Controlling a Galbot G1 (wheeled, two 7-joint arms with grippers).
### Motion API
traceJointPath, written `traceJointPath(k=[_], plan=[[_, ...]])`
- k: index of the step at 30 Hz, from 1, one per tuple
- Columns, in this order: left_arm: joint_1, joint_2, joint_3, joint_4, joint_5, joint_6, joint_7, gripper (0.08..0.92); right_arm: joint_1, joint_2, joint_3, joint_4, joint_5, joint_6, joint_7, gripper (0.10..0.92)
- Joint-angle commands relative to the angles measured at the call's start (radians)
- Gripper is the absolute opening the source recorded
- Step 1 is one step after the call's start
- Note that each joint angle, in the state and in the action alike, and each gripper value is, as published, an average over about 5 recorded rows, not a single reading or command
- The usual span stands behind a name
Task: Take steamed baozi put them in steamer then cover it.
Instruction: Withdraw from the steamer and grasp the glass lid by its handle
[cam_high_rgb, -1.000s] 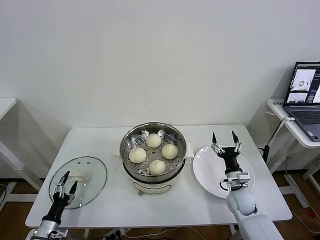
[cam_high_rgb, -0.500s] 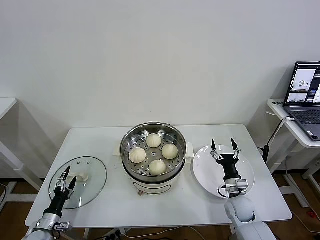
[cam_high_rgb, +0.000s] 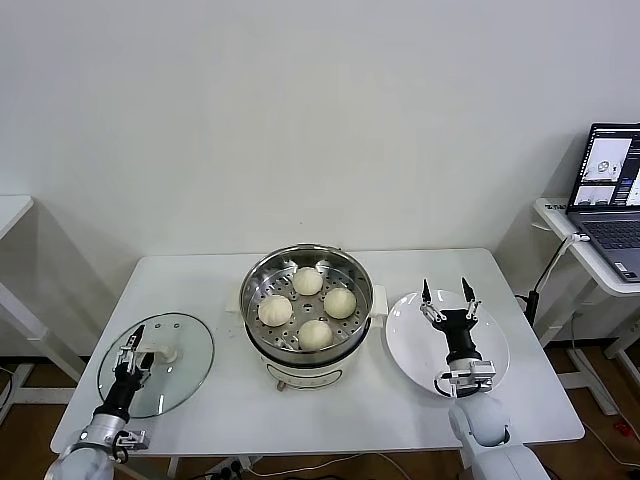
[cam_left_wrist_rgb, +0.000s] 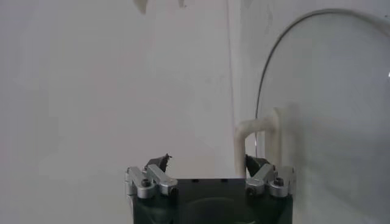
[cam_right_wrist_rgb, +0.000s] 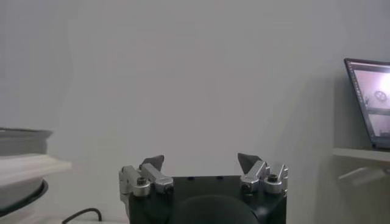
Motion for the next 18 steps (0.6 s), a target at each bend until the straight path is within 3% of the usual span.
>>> traceJointPath(k=[1,7,18], plan=[[-0.028,0.000,0.004,0.039,0.007,0.009,0.012,0.823,-0.003,0.001,0.004,0.002,-0.004,0.001,0.000,0.823],[-0.033,-0.001,0.001,0.049,0.006,0.008,0.018,0.787,-0.002,0.002,0.003,0.001,-0.009,0.001,0.001,0.823],[-0.043,-0.005,0.001,0.065,0.004,0.005,0.031,0.471,0.007,0.000,0.001,0.008,-0.012,0.000,0.005,0.823]])
